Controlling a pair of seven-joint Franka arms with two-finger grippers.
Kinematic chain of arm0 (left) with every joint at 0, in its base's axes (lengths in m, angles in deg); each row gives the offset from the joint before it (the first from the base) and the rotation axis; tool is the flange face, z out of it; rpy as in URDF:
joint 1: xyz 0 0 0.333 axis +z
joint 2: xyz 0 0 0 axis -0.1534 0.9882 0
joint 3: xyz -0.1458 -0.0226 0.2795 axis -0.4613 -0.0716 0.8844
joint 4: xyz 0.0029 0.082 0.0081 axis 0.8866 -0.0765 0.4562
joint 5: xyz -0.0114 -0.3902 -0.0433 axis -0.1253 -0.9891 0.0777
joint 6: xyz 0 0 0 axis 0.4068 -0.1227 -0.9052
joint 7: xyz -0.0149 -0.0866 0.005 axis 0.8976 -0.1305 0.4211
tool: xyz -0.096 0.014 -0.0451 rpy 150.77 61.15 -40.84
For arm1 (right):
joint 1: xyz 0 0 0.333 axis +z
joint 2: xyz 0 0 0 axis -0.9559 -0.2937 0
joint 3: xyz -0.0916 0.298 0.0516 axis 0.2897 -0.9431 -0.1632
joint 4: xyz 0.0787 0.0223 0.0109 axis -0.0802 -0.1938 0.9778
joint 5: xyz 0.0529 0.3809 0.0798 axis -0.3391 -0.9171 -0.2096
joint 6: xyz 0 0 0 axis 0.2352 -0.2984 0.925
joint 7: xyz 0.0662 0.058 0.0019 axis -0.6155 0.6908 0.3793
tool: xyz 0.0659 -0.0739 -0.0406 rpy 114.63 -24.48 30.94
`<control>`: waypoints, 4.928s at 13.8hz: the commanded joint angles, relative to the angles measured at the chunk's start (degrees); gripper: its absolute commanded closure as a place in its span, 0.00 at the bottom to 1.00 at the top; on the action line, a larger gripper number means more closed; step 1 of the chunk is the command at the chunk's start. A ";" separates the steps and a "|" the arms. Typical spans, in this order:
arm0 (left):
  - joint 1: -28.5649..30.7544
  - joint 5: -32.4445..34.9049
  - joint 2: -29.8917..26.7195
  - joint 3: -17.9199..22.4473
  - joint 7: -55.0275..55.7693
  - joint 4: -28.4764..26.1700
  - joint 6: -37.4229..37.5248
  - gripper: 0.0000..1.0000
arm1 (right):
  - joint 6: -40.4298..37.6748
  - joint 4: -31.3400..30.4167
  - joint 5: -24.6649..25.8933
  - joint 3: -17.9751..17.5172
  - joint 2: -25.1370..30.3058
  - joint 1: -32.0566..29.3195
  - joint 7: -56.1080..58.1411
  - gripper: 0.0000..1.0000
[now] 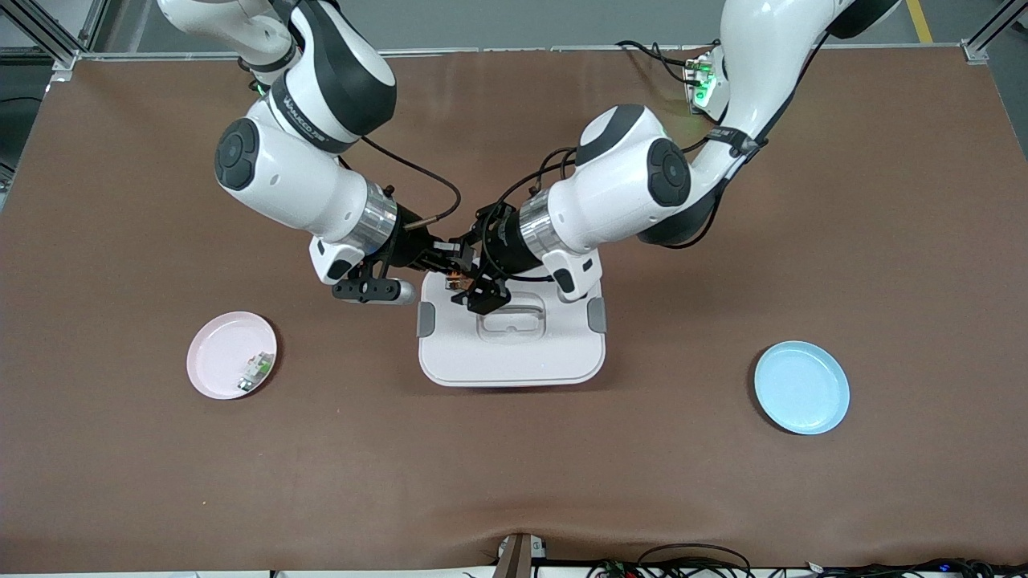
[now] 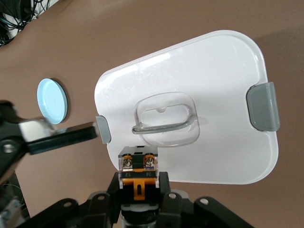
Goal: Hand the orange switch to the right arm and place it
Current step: 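Open the left gripper and withdraw it while the right gripper pulls away, then carry the switch with the right gripper toward the white plate, then lower the orange switch onto the white plate beside the green switch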
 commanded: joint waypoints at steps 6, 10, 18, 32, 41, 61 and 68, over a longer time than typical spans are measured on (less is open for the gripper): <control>4.34 18.67 -6.25 0.87 -6.88 -0.31 10.99 0.00 | -9.33 -0.35 4.57 0.95 3.86 -2.40 9.72 1.00; 8.56 23.95 -9.32 1.05 -24.36 -0.66 21.68 0.00 | -16.55 -0.35 17.05 0.95 6.59 -5.30 20.17 1.00; 24.73 29.85 -14.42 0.70 -60.65 -0.75 39.64 0.00 | -16.84 -6.67 32.98 0.86 10.81 -14.17 50.92 1.00; 25.93 28.63 -25.84 9.35 -91.19 -2.06 47.38 0.00 | -0.93 -9.58 33.16 0.86 0.63 -36.76 95.17 1.00; 16.48 23.97 -34.99 22.32 -97.88 -11.91 45.90 0.00 | 7.86 -9.49 32.20 0.60 -9.83 -39.15 98.78 1.00; 17.27 23.88 -34.91 22.23 -97.88 -11.47 46.24 0.00 | 15.87 -9.23 29.73 -0.46 -18.10 -38.09 98.78 1.00; 17.10 23.79 -34.91 22.14 -97.88 -11.38 46.86 0.00 | 15.96 -8.96 29.65 -0.46 -17.92 -38.35 98.60 0.00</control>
